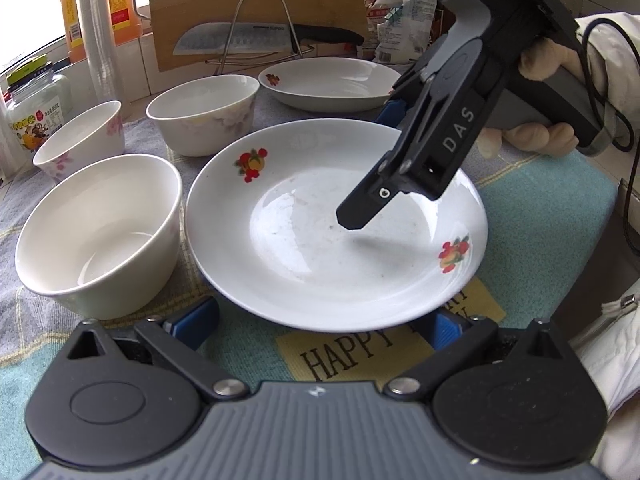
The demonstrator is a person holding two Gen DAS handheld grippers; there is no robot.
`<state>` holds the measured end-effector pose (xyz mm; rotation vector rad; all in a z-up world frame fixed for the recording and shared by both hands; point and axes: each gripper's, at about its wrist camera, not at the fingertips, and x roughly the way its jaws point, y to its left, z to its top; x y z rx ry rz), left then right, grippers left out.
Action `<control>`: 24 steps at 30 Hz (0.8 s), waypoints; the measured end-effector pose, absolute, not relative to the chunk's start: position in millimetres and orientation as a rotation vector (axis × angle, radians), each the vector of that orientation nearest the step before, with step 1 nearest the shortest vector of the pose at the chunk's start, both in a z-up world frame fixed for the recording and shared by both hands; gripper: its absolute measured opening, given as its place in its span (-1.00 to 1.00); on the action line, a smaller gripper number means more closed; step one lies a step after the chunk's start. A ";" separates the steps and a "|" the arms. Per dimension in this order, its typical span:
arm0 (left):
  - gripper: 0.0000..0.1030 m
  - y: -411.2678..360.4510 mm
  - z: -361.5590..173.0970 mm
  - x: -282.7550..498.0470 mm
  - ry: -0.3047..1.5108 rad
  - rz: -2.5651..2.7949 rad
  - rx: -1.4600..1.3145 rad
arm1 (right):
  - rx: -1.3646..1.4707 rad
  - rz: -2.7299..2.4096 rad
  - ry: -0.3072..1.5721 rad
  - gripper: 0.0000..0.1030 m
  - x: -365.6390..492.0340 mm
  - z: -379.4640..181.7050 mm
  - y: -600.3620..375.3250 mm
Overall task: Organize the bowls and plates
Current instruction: 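Reach the right gripper to the rim of the large fruit-print plate, then grasp the large plate rim with the right gripper and lift it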
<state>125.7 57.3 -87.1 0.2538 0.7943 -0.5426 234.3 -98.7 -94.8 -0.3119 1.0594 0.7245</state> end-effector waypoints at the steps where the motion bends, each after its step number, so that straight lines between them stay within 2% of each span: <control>1: 0.99 57.0 -86.8 125.7 0.799 -0.540 0.255 | -0.307 0.741 1.068 1.00 237.0 -93.9 -98.6; 14: 0.99 54.4 -84.1 126.8 0.802 -0.538 0.285 | -0.196 0.836 1.227 0.95 266.0 -87.2 -102.9; 24: 0.99 56.1 -82.6 123.7 0.786 -0.530 0.298 | -0.217 0.780 1.270 0.62 275.5 -84.2 -101.8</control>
